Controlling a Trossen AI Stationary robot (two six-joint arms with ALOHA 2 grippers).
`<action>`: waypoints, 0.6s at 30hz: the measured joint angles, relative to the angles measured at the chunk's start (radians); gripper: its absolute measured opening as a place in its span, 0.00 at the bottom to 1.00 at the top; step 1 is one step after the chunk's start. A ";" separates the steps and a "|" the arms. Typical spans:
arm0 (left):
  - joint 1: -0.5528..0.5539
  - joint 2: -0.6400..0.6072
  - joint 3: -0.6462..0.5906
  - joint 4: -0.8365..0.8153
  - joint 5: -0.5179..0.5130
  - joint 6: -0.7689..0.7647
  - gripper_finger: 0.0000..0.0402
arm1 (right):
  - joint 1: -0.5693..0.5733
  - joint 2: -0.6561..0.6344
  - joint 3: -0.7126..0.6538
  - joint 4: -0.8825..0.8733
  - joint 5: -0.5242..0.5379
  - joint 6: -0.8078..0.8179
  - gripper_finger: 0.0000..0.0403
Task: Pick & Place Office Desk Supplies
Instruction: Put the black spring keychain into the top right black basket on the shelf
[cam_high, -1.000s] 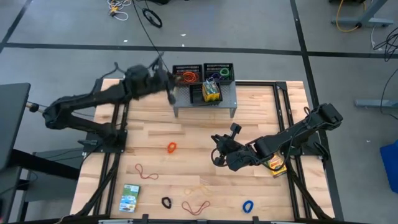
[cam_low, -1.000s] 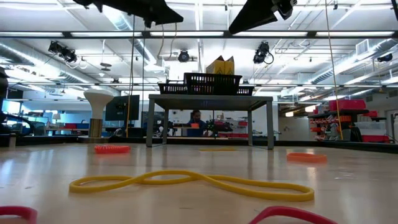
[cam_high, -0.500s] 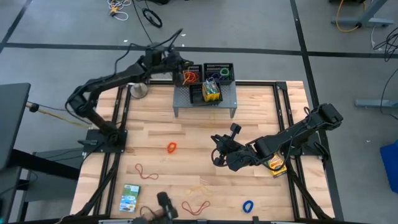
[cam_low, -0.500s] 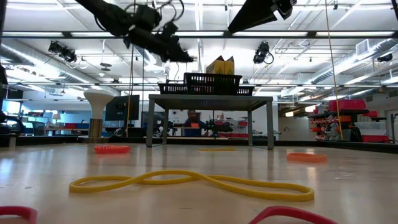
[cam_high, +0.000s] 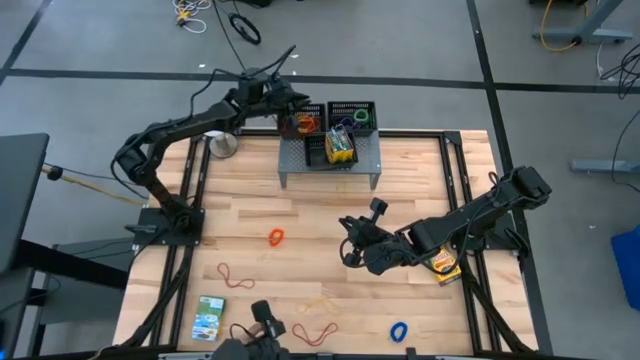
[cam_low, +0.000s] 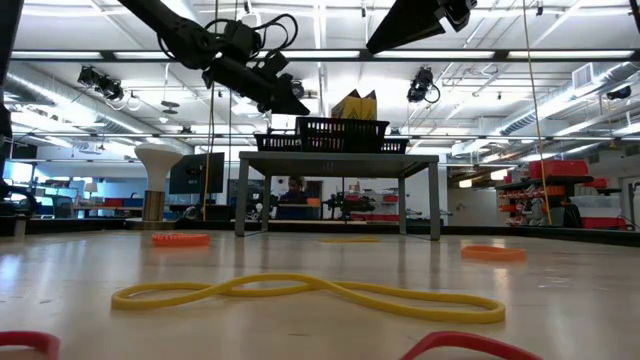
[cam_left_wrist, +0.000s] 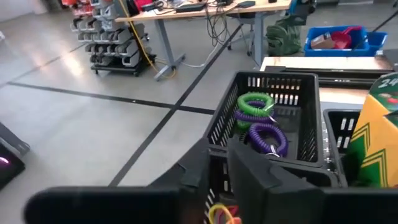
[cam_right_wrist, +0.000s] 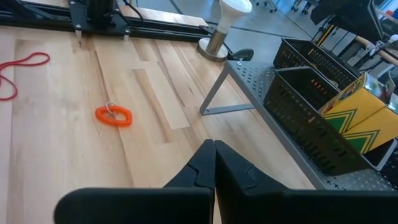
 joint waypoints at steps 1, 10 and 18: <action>0.000 0.000 0.000 -0.001 0.001 -0.013 0.20 | 0.000 0.000 0.000 0.000 0.000 0.000 0.01; 0.006 -0.008 0.093 -0.164 0.003 -0.021 0.43 | -0.006 0.000 0.000 -0.007 0.000 0.000 0.01; -0.083 -0.160 0.065 -0.367 0.130 0.118 0.27 | -0.004 0.000 -0.018 -0.108 -0.055 0.089 0.01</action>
